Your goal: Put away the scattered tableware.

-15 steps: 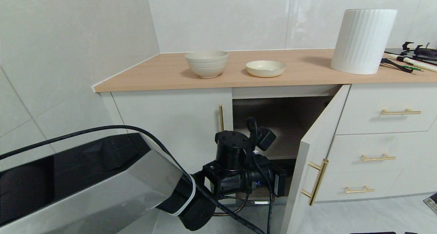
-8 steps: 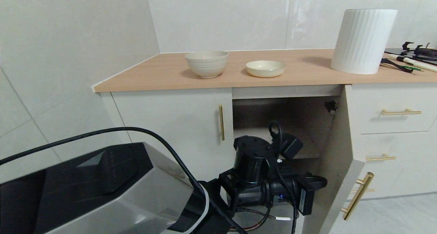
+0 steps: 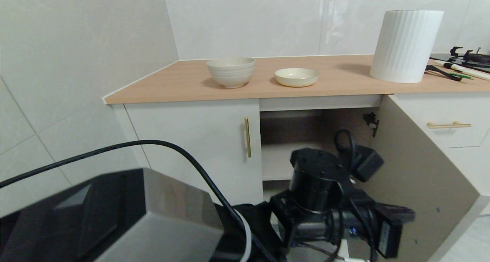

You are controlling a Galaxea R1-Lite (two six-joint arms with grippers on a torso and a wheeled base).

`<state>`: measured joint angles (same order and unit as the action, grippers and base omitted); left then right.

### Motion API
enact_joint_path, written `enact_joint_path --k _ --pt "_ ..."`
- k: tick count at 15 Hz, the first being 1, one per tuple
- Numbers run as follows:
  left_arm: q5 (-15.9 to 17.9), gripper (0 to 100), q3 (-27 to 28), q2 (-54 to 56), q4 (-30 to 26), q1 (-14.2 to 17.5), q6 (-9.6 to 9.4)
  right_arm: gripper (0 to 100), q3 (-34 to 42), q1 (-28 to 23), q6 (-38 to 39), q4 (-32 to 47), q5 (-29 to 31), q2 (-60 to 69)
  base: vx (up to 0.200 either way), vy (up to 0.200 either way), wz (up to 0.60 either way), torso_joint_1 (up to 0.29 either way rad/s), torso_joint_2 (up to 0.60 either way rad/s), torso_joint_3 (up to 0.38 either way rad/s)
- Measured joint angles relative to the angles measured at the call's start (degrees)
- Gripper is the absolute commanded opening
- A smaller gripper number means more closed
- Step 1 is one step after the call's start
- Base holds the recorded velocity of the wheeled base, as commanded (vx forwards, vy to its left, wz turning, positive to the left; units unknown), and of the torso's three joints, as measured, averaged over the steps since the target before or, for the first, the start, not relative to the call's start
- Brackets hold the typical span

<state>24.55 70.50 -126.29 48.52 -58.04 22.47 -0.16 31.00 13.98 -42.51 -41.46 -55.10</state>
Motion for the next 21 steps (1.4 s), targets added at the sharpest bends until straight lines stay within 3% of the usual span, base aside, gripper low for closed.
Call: enact_joint_path --k 3,5,6,8,11,12,14,16,18,19,21 --pt "-0.69 0 -5.51 5.05 1.12 7.27 1.21 100 -0.78 0.00 0.05 0.91 0.29 -0.60 0.000 0.000 0.00 0.000 0.00 0.000" --pt "-1.05 0 -11.65 10.73 1.60 16.84 0.63 100 -4.05 -0.18 -0.02 2.61 1.65 -2.78 0.000 0.000 0.00 0.000 0.00 0.000" --pt "-1.21 0 -14.49 13.45 1.73 21.41 -0.28 100 -5.73 -0.22 -0.13 3.21 1.97 -4.11 0.000 0.000 0.00 0.000 0.00 0.000" --pt "-1.76 0 -23.11 20.15 1.67 31.48 -4.08 100 -11.67 -0.27 -0.49 5.56 2.38 -9.09 0.000 0.000 0.00 0.000 0.00 0.000" --pt "-2.24 0 -33.73 30.29 1.62 41.09 -8.00 100 -23.63 -3.04 -2.66 8.37 2.76 -19.24 0.000 0.000 0.00 0.000 0.00 0.000" --pt "-2.30 100 -35.67 32.94 1.45 42.97 -8.51 100 -26.79 -4.92 -3.12 9.05 2.76 -22.02 0.000 0.000 0.00 0.000 0.00 0.000" --pt "-2.30 100 -38.34 38.03 -1.37 45.42 -9.61 100 -35.08 -8.29 -3.36 14.84 2.76 -27.87 0.000 0.000 0.00 0.000 0.00 0.000" --pt "-2.13 100 -38.58 41.79 -4.84 46.12 -9.89 100 -42.18 -9.86 -3.39 28.68 3.25 -31.67 0.000 0.000 0.00 0.000 0.00 0.000" --pt "-2.00 100 -36.96 45.65 -10.73 46.39 -9.85 100 -45.73 -9.68 -3.51 33.65 9.58 -32.52 0.000 0.000 0.00 0.000 0.00 0.000" --pt "-2.00 100 -35.55 47.88 -17.18 46.47 -9.85 100 -46.20 -9.18 -3.56 35.60 14.81 -31.72 0.000 0.000 0.00 0.000 0.00 0.000" --pt "-1.73 100 -31.39 51.93 -30.24 46.64 -9.89 100 -47.08 -8.52 -3.61 39.23 17.74 -29.18 0.000 0.000 0.00 0.000 0.00 0.000"
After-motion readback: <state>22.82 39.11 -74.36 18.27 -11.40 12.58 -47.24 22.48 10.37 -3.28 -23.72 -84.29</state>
